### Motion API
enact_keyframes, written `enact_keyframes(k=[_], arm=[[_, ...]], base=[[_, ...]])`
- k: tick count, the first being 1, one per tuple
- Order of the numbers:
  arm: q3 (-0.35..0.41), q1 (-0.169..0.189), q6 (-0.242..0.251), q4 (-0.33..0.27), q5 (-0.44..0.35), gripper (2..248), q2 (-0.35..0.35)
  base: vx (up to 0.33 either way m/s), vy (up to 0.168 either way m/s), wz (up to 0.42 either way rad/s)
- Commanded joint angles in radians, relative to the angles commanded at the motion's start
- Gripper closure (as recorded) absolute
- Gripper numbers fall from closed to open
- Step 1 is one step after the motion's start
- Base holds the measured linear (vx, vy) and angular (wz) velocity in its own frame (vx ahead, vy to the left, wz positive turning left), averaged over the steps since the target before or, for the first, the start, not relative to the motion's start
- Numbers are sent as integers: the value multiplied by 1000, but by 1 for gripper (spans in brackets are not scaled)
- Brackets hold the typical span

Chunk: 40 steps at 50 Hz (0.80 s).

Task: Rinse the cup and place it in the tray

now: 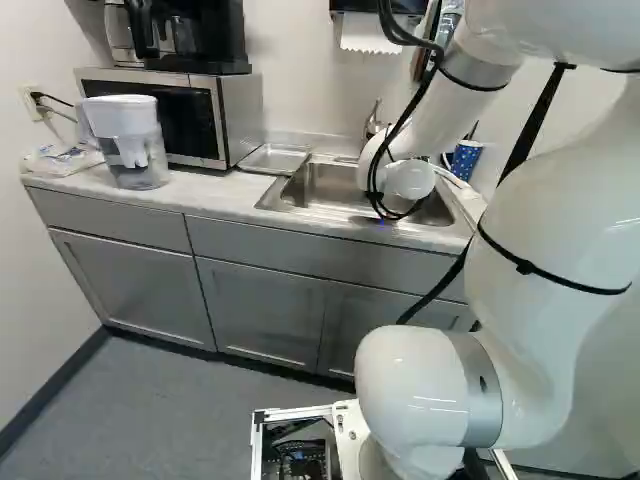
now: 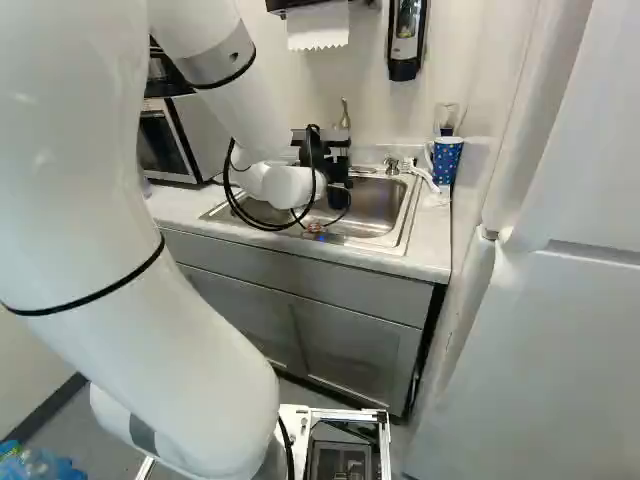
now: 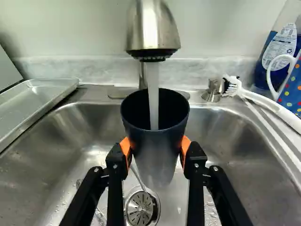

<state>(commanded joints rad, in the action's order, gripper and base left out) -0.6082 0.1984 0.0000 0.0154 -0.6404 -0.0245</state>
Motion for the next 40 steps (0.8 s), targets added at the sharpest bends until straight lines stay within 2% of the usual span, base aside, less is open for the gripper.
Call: enact_keyframes(k=[40], arm=[[0,0,0,0,0,129,0]], base=[[0,0,0]])
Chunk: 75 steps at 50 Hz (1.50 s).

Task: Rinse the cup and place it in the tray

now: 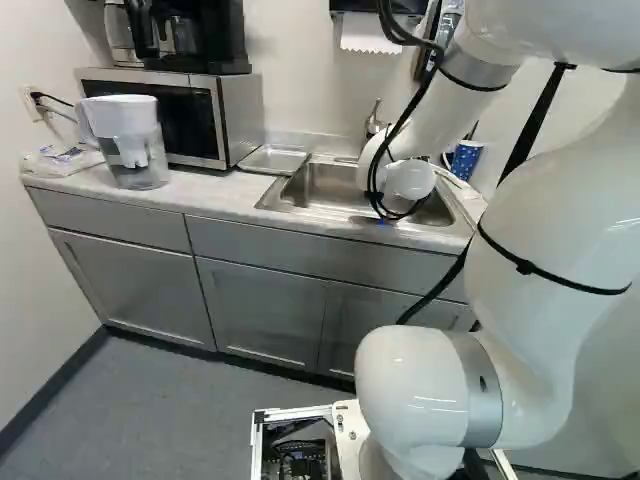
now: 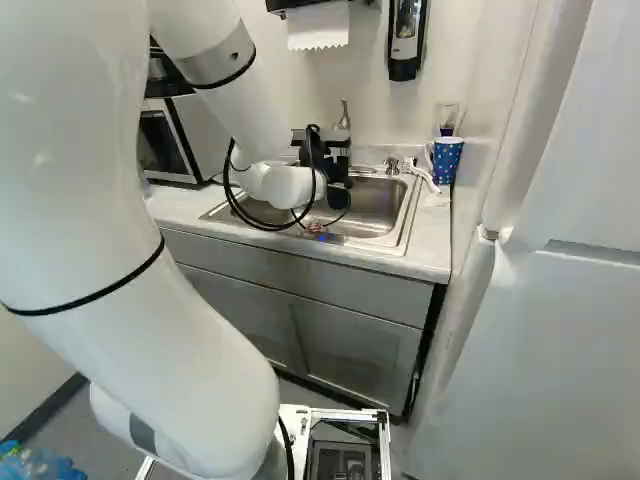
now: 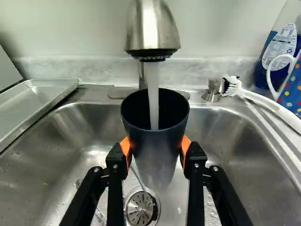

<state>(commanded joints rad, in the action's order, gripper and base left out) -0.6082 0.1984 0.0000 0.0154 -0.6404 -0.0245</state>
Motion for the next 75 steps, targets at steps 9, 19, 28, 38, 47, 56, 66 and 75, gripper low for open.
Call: enact_keyframes(k=[9,19,28,38,47,56,66,75], arm=[[0,0,0,0,0,129,0],[0,0,0,0,0,129,0],[0,0,0,0,0,129,0],[0,0,0,0,0,129,0],[0,0,0,0,0,129,0],[0,0,0,0,0,129,0],[0,0,0,0,0,129,0],[0,0,0,0,0,129,0]], base=[[0,0,0],[0,0,0],[0,0,0],[0,0,0],[0,0,0],[0,0,0],[0,0,0],[0,0,0]])
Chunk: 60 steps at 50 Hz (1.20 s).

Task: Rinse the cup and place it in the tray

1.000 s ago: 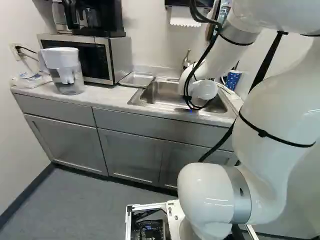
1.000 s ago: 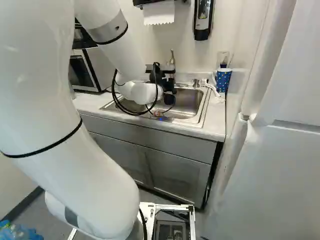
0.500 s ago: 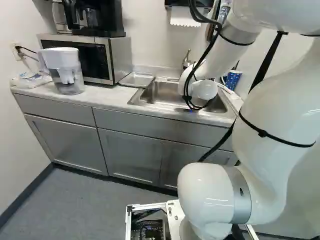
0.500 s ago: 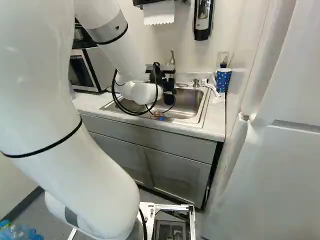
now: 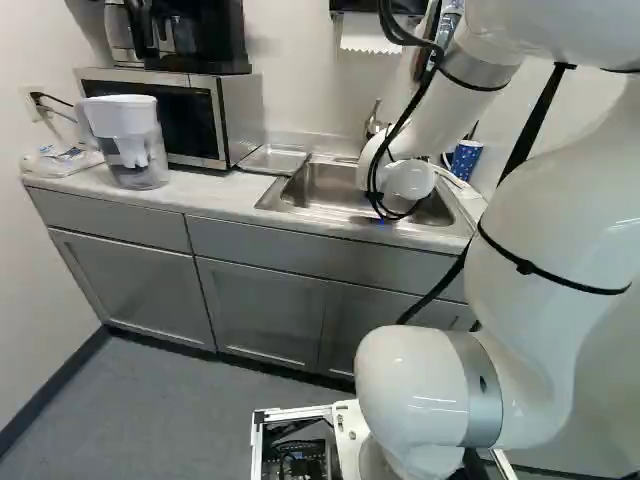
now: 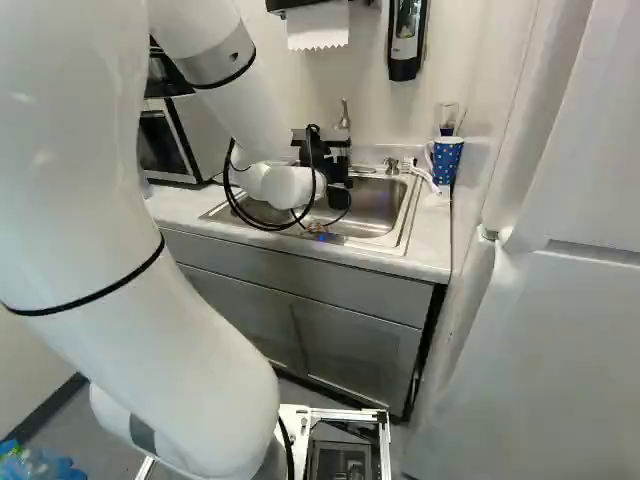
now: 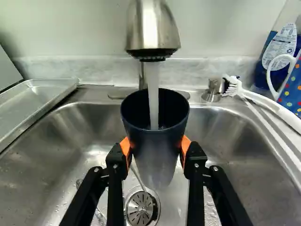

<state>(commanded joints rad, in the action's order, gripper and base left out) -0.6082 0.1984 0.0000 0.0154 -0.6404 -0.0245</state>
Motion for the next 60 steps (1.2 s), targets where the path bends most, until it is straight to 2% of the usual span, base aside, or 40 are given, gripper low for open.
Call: enact_keyframes(k=[60], arm=[[0,0,0,0,0,129,0]], base=[[0,0,0]])
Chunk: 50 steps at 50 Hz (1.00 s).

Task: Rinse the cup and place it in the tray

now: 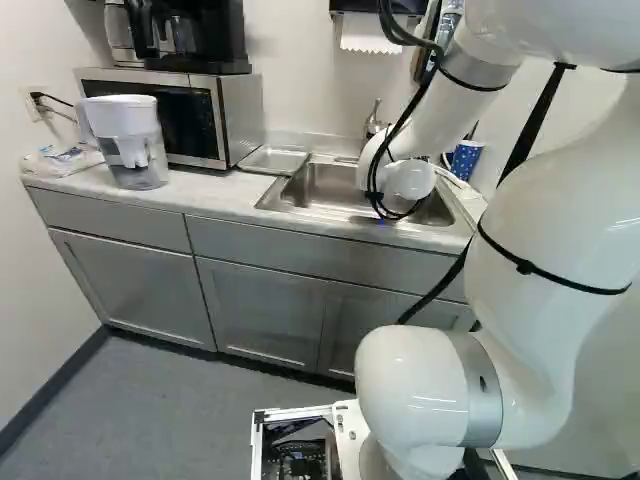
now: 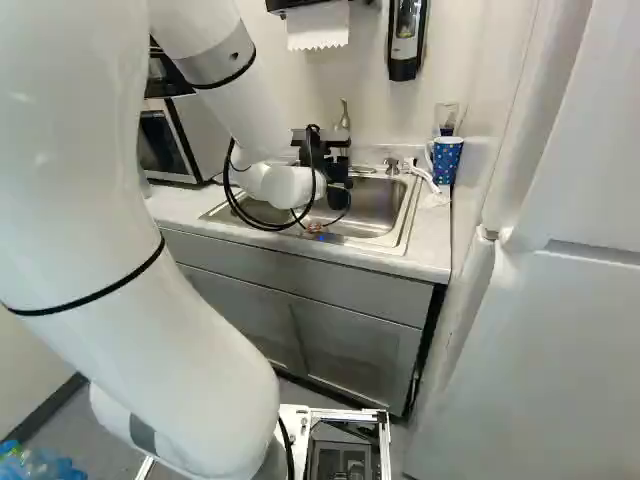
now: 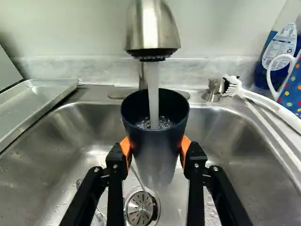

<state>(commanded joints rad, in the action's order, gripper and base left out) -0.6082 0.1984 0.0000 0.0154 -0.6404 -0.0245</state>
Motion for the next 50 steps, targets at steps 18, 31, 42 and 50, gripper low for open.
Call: enact_keyframes(k=[18,31,42,50], arm=[[0,0,0,0,0,129,0],[0,0,0,0,0,129,0],[0,0,0,0,0,129,0],[0,0,0,0,0,129,0]], base=[[0,0,0],[0,0,0],[0,0,0],[0,0,0]])
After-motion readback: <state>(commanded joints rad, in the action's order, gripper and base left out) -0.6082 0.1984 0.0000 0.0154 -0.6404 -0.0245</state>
